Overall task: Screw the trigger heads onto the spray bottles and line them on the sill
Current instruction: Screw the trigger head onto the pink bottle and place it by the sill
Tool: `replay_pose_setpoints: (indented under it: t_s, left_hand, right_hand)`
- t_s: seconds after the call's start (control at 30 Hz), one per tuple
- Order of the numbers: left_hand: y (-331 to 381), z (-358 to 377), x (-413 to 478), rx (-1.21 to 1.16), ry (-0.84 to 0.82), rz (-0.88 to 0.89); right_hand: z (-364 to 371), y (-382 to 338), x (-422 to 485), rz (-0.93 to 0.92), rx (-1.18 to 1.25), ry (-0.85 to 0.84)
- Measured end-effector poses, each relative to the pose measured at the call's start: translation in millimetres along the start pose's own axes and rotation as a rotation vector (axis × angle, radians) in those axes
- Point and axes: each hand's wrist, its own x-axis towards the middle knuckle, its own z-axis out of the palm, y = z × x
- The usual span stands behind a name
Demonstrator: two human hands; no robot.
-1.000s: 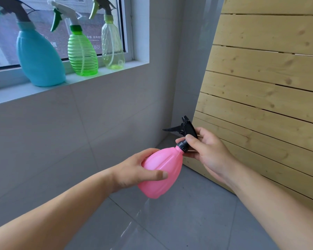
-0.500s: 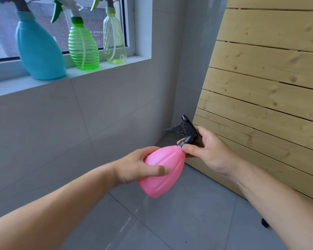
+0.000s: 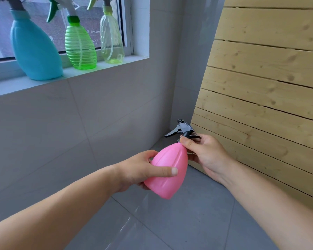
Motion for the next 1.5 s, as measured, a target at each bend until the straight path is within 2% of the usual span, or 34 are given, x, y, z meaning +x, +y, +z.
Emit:
replay_pose_setpoints:
  t_s: [0.13,0.33,0.53,0.73,0.93,1.1,1.17,1.33,1.4,1.5]
  left_hand:
    - [-2,-3,0,-0.160,-0.074,-0.078]
    - [-3,0,-1,-0.037,-0.014,-0.064]
    - [-2,-2,-1,-0.176,-0.132,-0.100]
    - [-3,1,2,-0.067,-0.038,-0.090]
    - [-6,-5,2,-0.284,-0.208,-0.126]
    - [-8,-4,3,-0.136,-0.103,-0.087]
    - [-6,0,3,-0.110,-0.116,-0.091]
    - [-5,0,4,-0.293,-0.220,-0.137]
    - [-4,0,3,-0.265,-0.185,-0.129]
    - [-2,4,3,-0.096,-0.025,-0.108]
  right_hand:
    - [-1,0,0,0.005,0.004,0.006]
    - [4,6,0,0.010,0.032,0.008]
    - [4,6,1,0.038,0.055,0.000]
    - [6,7,-1,0.027,0.048,0.005]
    - [3,4,0,0.052,0.041,0.018]
    - [5,8,-1,0.062,0.043,0.028]
    - [5,7,-1,0.066,0.041,0.041]
    - [4,3,-1,0.067,0.044,0.041]
    - [5,5,-1,0.068,0.044,0.034]
    - [5,7,-1,0.066,0.051,0.032]
